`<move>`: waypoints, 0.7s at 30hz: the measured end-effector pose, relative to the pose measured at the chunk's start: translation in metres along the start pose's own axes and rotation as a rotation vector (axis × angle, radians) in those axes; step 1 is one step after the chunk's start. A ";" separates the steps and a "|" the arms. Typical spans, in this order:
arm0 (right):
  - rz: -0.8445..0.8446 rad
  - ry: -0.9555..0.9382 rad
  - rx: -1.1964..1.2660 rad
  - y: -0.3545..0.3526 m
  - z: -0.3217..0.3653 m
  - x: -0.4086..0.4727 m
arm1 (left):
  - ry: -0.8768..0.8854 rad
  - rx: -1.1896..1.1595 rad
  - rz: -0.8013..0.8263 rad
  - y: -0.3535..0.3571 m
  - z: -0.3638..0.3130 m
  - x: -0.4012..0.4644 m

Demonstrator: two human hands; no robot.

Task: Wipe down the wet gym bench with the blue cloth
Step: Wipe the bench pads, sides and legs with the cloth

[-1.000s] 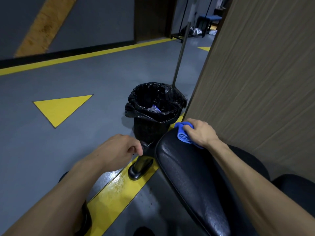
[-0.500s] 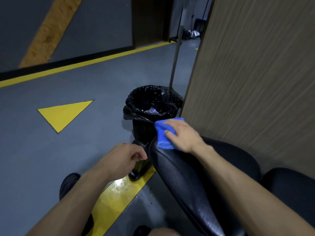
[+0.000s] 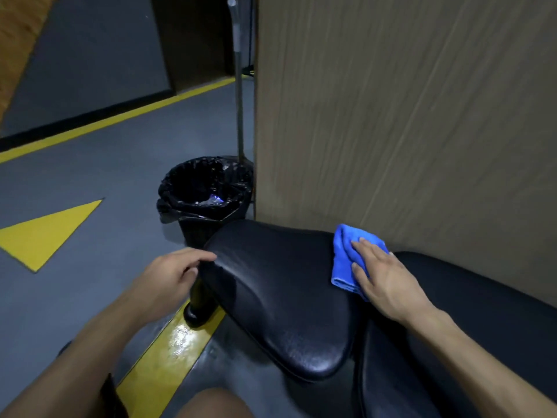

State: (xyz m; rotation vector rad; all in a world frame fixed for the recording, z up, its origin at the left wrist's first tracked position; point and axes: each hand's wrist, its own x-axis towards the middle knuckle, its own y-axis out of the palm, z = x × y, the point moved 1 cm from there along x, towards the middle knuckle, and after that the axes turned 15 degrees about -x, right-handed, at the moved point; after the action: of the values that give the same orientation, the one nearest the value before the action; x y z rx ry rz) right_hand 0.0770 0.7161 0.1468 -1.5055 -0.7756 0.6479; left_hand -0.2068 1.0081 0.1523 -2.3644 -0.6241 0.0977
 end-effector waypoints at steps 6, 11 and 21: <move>-0.037 -0.064 -0.104 -0.002 0.000 -0.053 | 0.059 0.069 -0.018 0.037 -0.005 0.022; 0.102 -0.023 -0.037 -0.004 -0.004 -0.024 | 0.090 0.102 -0.060 0.047 -0.003 0.026; 0.370 0.360 0.093 -0.007 -0.007 0.089 | 0.072 0.128 -0.065 0.039 -0.005 0.041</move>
State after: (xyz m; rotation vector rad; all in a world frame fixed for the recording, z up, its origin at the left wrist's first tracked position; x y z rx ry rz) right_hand 0.1364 0.7819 0.1584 -1.6340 -0.1899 0.6482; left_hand -0.1540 0.9984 0.1358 -2.2121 -0.6402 0.0234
